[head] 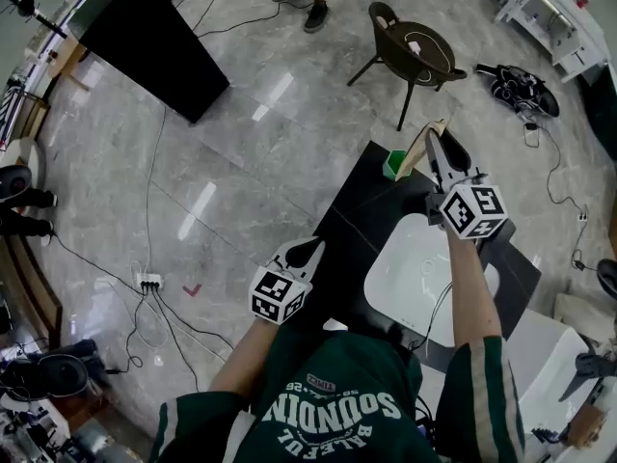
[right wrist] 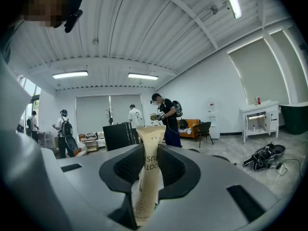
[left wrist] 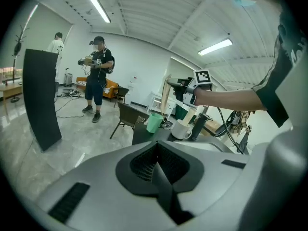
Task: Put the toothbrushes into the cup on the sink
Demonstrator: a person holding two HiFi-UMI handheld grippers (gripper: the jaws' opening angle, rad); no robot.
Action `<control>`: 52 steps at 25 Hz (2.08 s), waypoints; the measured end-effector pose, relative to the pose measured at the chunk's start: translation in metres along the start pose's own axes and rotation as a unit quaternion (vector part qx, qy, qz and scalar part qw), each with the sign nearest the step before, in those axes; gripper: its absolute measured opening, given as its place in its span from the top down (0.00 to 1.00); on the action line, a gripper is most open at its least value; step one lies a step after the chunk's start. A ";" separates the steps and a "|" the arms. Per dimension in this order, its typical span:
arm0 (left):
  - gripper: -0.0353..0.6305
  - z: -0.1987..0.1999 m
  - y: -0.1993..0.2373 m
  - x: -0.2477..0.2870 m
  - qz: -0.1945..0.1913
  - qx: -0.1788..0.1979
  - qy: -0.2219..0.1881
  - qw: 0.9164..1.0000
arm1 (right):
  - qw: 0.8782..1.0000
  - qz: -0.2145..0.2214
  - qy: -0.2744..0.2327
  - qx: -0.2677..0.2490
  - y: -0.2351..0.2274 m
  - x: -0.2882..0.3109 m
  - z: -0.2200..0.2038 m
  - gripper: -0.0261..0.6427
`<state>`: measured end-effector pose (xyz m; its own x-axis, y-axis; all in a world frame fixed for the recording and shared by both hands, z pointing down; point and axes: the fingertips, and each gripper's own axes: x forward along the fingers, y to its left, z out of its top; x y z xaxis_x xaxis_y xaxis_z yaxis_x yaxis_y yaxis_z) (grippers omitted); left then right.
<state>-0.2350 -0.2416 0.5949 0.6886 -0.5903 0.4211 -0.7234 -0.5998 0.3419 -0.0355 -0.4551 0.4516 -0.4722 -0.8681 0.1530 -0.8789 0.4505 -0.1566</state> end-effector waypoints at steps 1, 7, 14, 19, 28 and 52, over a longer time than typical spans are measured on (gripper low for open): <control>0.93 -0.001 0.001 0.000 0.002 -0.001 0.000 1.000 | 1.000 -0.002 0.001 -0.004 -0.003 0.003 -0.001 0.81; 0.93 -0.003 0.010 -0.002 0.010 -0.006 0.002 1.000 | 1.000 -0.026 0.005 -0.014 -0.019 0.016 -0.011 0.81; 0.93 -0.007 0.017 -0.004 0.018 -0.008 0.005 1.000 | 0.999 -0.035 0.026 -0.033 -0.018 0.020 -0.040 0.81; 0.93 -0.007 0.021 -0.003 0.019 -0.012 0.005 1.000 | 0.997 -0.037 0.050 -0.049 -0.010 0.022 -0.063 0.81; 0.93 -0.012 0.017 -0.002 0.013 -0.011 0.005 1.000 | 0.988 -0.039 0.128 -0.078 0.003 0.014 -0.114 0.81; 0.93 0.004 -0.027 -0.001 -0.028 0.033 0.001 0.999 | 0.983 -0.035 0.161 -0.081 0.036 -0.059 -0.125 0.89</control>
<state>-0.2160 -0.2277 0.5819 0.7278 -0.5534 0.4050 -0.6787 -0.6659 0.3098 -0.0472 -0.3614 0.5590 -0.3846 -0.7983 0.4635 -0.8966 0.4425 0.0180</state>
